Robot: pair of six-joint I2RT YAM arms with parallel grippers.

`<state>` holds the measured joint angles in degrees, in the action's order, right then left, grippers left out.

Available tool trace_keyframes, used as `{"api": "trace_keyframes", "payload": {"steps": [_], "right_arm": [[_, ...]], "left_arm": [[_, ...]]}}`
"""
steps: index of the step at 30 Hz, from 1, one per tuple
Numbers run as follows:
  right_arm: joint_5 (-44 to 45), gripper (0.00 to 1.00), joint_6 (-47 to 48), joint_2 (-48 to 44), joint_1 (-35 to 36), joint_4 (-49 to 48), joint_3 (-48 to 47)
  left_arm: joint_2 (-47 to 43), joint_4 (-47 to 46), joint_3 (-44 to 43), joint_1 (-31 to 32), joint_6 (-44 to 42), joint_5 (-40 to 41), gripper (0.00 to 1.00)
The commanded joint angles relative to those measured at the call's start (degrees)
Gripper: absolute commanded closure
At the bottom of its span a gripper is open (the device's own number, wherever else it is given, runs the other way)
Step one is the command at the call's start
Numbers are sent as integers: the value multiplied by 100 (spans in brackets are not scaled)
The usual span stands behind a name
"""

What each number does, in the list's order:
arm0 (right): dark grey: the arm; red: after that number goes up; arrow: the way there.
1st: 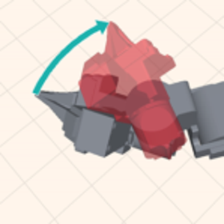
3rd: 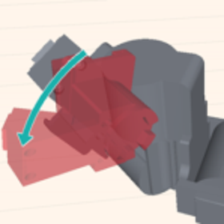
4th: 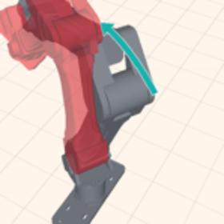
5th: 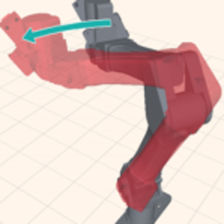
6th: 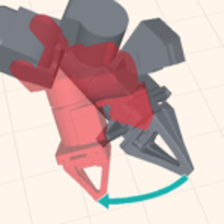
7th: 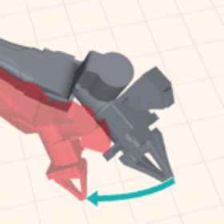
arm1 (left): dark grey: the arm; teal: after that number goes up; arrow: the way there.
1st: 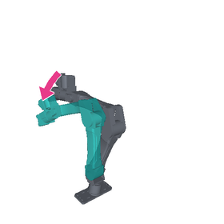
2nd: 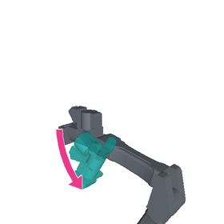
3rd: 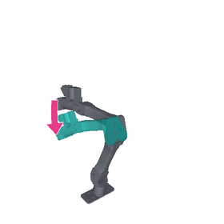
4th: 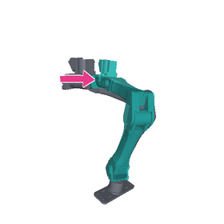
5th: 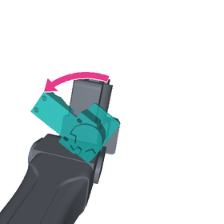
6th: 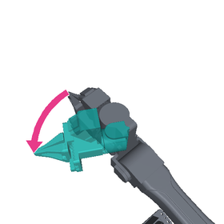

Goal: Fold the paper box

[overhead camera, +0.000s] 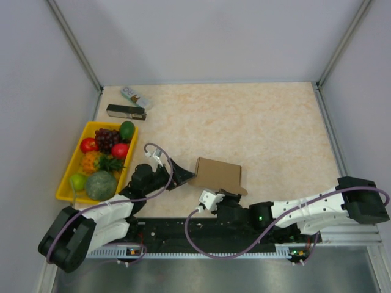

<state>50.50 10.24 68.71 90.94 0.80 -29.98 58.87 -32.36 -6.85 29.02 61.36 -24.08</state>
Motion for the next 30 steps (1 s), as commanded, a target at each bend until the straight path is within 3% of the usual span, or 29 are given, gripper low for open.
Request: {"api": "trace_keyframes", "payload": {"steps": [1,7,13,22,30], "right_arm": [[12,98,-49,-138,-85,-256,36],[-31,98,13,-200,-102,-282,71],[-49,99,57,-323,-120,-291,124],[-102,99,110,-332,-146,-334,133],[-146,99,180,-270,-173,-414,150]], "left_arm": [[-86,-640,-97,16,-221,218,2],[387,-271,-510,16,-608,-26,2],[1476,-937,-756,16,-644,-808,2],[2708,-3090,-528,25,77,-1248,2],[3850,-5777,-317,25,1157,-1398,2]]}}
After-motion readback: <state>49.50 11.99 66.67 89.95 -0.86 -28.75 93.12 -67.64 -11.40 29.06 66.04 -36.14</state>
